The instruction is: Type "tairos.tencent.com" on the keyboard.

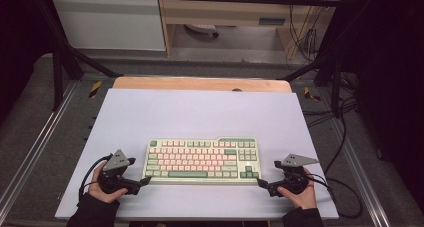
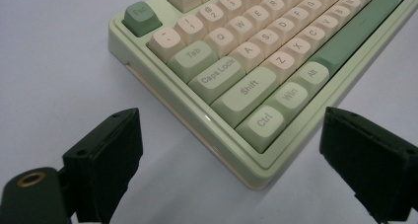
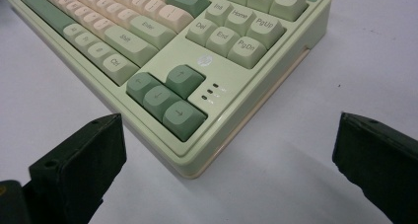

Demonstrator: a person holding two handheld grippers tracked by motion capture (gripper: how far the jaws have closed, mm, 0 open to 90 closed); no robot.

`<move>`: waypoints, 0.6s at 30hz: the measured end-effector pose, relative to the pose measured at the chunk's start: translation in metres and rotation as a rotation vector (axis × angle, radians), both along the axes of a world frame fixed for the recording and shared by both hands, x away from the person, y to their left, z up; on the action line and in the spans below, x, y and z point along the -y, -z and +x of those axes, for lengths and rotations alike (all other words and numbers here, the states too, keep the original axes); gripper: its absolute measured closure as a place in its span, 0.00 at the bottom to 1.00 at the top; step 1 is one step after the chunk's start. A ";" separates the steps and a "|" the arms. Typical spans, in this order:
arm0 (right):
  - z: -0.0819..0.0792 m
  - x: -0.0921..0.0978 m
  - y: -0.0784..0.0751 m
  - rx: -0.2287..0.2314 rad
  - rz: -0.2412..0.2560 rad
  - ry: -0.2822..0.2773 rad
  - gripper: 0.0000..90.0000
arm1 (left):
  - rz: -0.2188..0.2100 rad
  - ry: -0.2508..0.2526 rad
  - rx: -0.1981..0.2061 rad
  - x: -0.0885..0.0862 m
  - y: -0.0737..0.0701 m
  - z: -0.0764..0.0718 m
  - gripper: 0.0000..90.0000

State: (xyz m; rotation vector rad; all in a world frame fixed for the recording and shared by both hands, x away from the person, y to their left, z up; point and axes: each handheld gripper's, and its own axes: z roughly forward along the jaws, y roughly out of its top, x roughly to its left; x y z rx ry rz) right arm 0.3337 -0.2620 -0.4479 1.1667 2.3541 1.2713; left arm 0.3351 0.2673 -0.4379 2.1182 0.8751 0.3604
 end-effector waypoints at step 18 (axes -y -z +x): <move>0.000 -0.001 0.001 -0.005 -0.002 -0.004 0.00 | -0.011 0.000 0.010 0.002 -0.004 -0.002 0.10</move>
